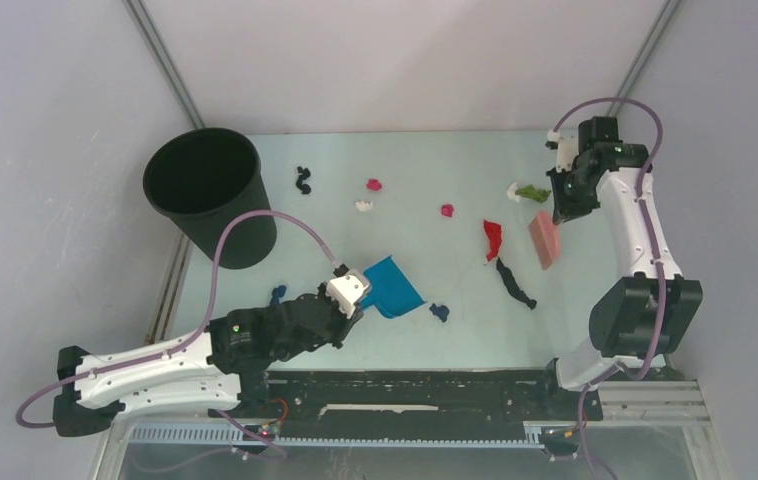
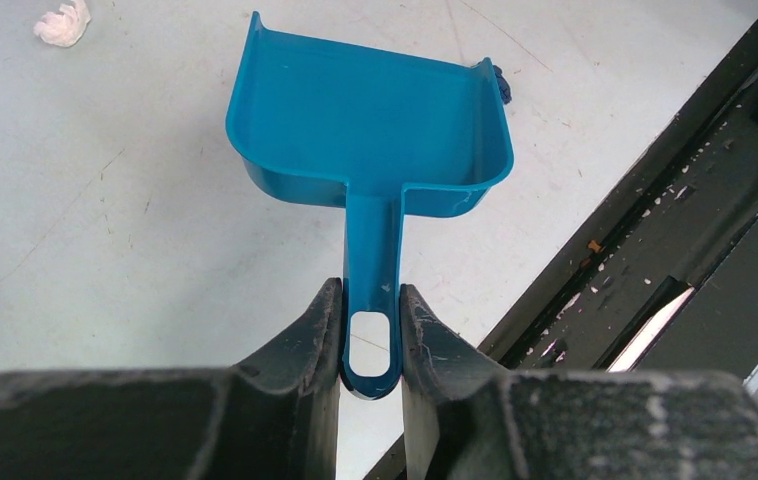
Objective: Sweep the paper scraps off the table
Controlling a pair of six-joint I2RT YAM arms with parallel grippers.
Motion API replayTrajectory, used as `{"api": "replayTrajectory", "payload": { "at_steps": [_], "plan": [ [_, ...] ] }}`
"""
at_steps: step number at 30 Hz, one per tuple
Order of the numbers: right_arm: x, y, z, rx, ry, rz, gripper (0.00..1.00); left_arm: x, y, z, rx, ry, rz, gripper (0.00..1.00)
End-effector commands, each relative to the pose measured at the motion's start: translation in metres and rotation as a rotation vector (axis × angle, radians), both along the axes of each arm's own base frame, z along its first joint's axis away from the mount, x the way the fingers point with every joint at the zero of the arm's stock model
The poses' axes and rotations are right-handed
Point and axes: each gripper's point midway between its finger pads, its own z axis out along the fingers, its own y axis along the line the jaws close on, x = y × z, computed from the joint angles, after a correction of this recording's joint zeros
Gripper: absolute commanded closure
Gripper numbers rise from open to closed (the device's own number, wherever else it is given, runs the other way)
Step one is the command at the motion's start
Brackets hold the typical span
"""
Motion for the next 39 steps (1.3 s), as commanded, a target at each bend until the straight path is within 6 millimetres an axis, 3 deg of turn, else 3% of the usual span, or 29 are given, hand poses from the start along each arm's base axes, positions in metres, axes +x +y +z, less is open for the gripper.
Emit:
{"api": "replayTrajectory", "payload": {
  "at_steps": [1,7,11,15,17,22,26,30,36,39],
  "plan": [
    [0.022,-0.028,0.027,-0.211,-0.1,0.08,1.0,0.004,-0.004,0.012,-0.027,-0.028,-0.007,1.0],
    [0.095,-0.046,0.082,-0.403,-0.289,0.153,1.0,0.006,-0.004,0.011,-0.021,-0.028,0.0,1.0],
    [0.151,-0.044,0.107,-0.518,-0.392,0.256,1.0,0.003,-0.007,0.011,-0.029,-0.022,-0.026,1.0],
    [0.204,-0.027,0.1,-0.643,-0.421,0.387,1.0,0.003,-0.008,0.009,-0.031,-0.021,-0.025,1.0],
    [0.224,-0.024,0.085,-0.688,-0.421,0.433,1.0,0.004,-0.006,0.009,-0.025,-0.026,-0.017,1.0],
    [0.248,-0.015,0.034,-0.764,-0.329,0.528,1.0,0.005,-0.005,0.007,-0.021,-0.024,-0.008,1.0],
    [0.234,0.006,0.004,-0.695,-0.246,0.594,1.0,0.005,-0.006,0.006,-0.01,-0.02,-0.013,1.0],
    [0.174,0.04,-0.027,-0.552,-0.109,0.695,1.0,0.006,-0.006,0.008,-0.018,-0.016,-0.009,1.0],
    [0.078,0.084,-0.019,-0.442,-0.117,0.768,1.0,0.004,-0.008,0.008,-0.03,-0.01,-0.02,1.0],
    [0.046,0.085,-0.005,-0.441,-0.136,0.755,1.0,0.003,-0.01,0.009,-0.038,-0.002,-0.026,1.0]
  ]
}}
